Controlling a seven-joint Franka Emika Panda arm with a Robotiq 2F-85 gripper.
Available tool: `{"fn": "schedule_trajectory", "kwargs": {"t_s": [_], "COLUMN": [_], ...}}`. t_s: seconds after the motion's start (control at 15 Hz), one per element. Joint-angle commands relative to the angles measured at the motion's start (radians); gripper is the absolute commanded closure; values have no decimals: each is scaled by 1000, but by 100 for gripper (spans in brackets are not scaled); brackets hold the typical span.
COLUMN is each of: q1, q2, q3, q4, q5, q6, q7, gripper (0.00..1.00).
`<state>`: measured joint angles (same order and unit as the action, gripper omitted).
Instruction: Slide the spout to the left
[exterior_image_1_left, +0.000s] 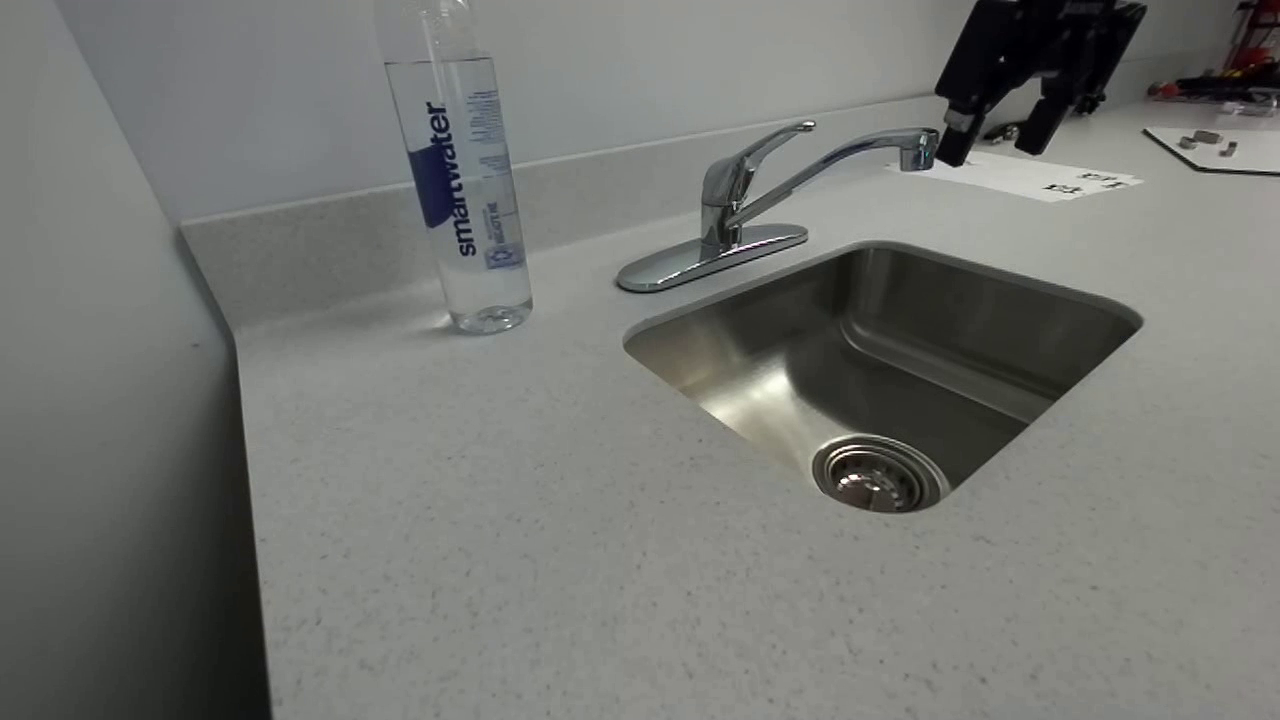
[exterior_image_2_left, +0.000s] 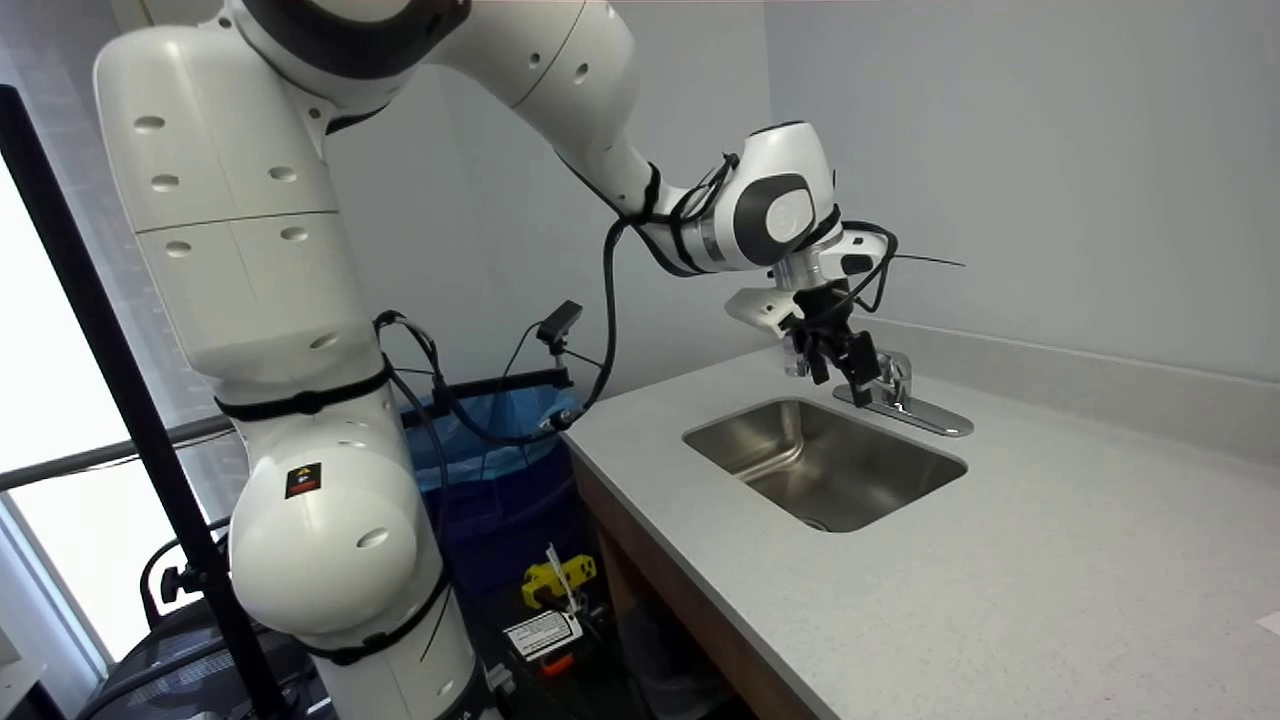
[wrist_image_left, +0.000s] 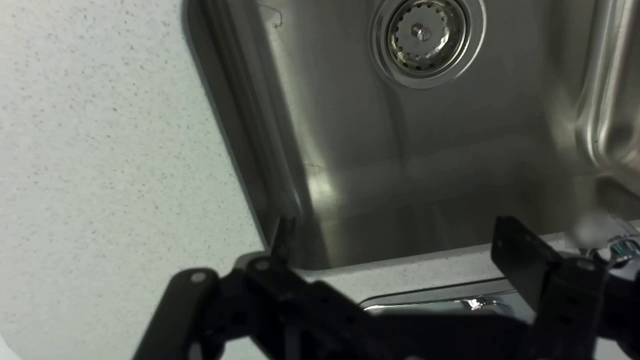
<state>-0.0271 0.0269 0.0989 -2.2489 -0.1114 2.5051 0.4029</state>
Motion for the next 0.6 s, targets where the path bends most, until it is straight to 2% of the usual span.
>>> {"fn": "schedule_trajectory", "kwargs": {"t_s": [0.0, 0.53], "q1": [26, 36], "q2": [-1, 35], "q3": [-27, -34], "q4": [1, 32], "q5": [3, 23], "q6": [-2, 87], "q7": [-4, 84], "gripper": [0, 0]}}
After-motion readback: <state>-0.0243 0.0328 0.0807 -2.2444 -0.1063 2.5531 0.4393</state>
